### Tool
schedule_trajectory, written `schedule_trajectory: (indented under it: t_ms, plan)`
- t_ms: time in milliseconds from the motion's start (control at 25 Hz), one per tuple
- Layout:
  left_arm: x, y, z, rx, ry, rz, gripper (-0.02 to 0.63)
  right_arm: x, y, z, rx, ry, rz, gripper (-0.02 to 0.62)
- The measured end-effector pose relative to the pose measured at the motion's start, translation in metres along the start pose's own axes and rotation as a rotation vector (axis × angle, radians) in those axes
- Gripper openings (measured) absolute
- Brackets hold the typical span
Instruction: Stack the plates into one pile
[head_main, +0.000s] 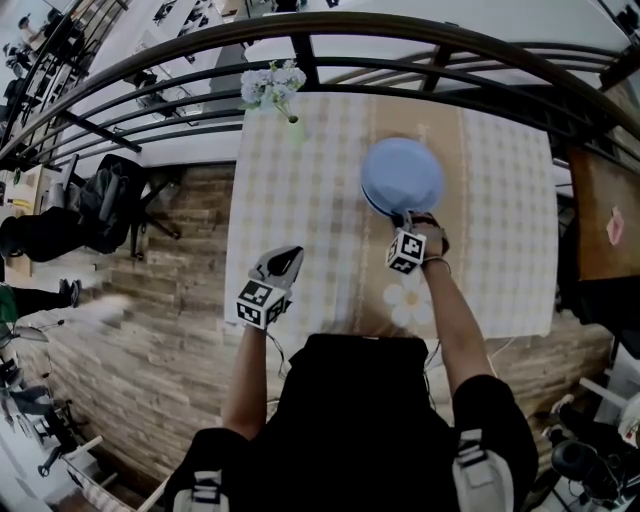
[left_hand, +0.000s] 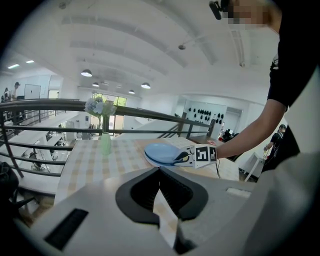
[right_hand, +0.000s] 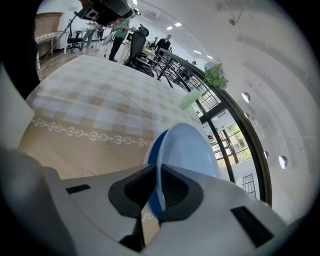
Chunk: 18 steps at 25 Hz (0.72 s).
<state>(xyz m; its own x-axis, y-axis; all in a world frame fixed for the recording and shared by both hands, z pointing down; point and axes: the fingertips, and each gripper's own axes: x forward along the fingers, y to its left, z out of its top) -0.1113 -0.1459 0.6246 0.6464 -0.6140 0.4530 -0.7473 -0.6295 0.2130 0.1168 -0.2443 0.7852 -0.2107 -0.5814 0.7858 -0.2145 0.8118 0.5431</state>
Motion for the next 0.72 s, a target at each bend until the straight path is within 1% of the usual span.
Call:
schedule_trajectory:
  t_ms: [200,400,560,720]
  plan:
    - [0.0041,-0.0012,-0.0013,-0.002,0.001,-0.001,0.003,0.0029,-0.0004,-0.0017,-0.008,-0.001,0.003,0.021]
    - [0.0076,-0.0067,0.0052,0.006,-0.004,-0.008,0.003,-0.0021,-0.0016,-0.0033,-0.027,0.003,0.008,0.029]
    - [0.0065,-0.0054,0.0068,0.006,-0.013,-0.01,0.003,-0.004,-0.0034,0.0009,0.0,-0.013,0.023,0.066]
    - [0.0068,-0.0039,0.0023,0.004,-0.009,-0.006,0.003,-0.005,-0.0053,0.0027,0.02,-0.024,0.04,0.084]
